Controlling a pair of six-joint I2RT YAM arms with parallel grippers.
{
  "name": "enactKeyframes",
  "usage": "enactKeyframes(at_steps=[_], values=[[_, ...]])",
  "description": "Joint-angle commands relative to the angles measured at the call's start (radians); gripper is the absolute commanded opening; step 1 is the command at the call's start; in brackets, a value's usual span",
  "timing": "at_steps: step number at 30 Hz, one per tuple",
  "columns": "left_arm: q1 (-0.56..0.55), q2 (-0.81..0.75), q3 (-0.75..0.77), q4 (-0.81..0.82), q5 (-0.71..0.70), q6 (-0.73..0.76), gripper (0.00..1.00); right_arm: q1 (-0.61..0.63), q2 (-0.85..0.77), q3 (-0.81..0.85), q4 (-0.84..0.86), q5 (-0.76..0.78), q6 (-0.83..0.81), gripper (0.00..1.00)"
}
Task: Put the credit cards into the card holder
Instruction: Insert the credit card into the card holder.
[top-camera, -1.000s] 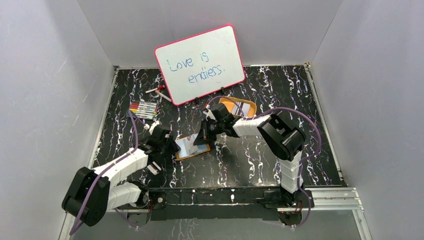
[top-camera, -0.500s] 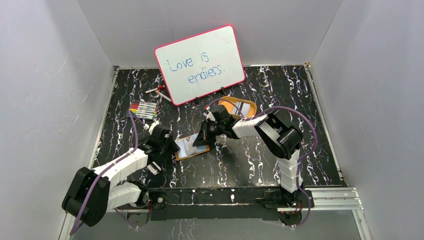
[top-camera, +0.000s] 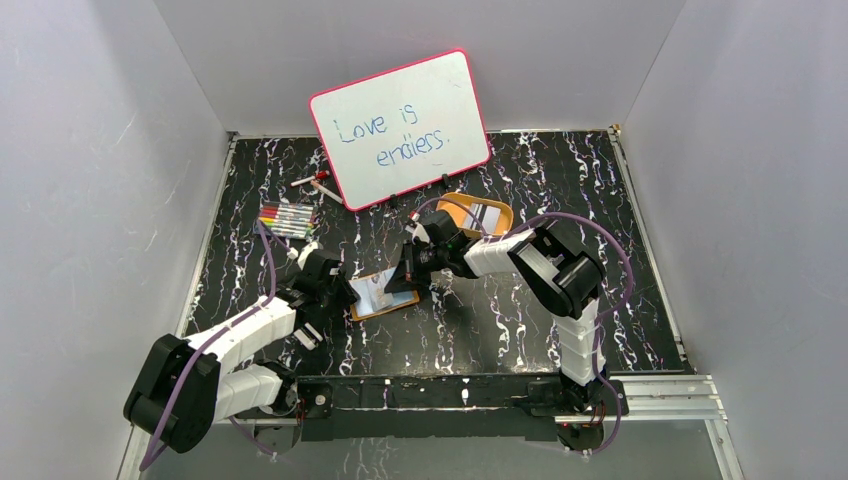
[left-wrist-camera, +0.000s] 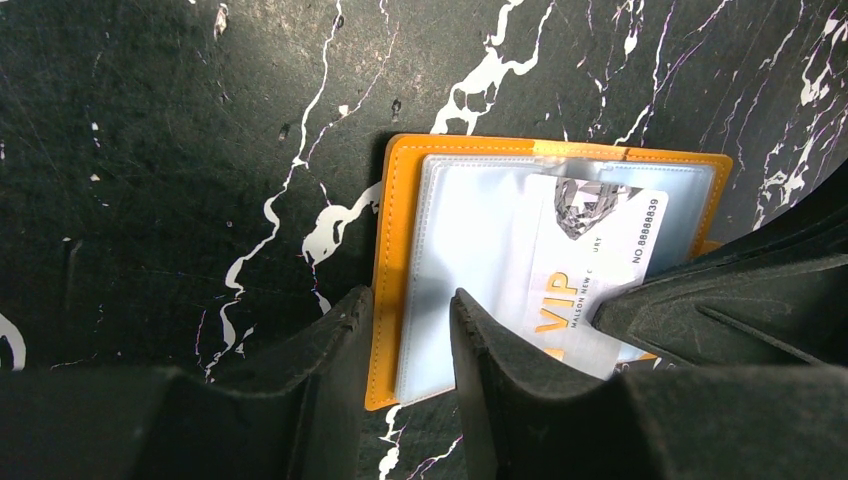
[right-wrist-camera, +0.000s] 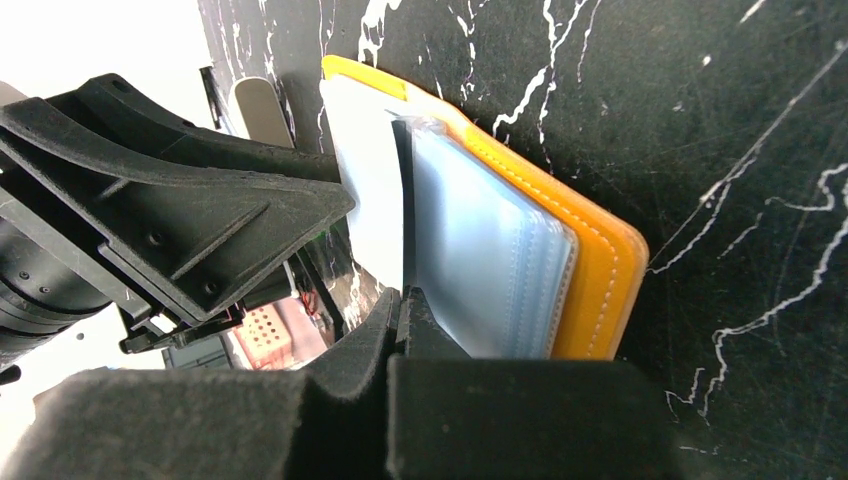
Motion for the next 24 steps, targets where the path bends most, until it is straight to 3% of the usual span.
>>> enactKeyframes(at_steps=[1, 13, 18, 24], values=[[0.002, -0.015, -0.015, 0.0, 0.013, -0.002, 0.32, 0.032, 0.031, 0.019, 0.021, -0.034, 0.019, 0.0], [0.002, -0.014, -0.02, 0.006, 0.021, -0.008, 0.32, 0.054, 0.069, 0.078, 0.015, -0.058, 0.026, 0.0], [0.002, -0.027, -0.019, -0.01, 0.008, -0.008, 0.32, 0.055, 0.027, 0.075, -0.036, -0.027, -0.001, 0.26], [0.002, -0.03, -0.022, -0.012, 0.01, -0.01, 0.32, 0.055, -0.018, 0.082, -0.123, 0.029, -0.04, 0.36]])
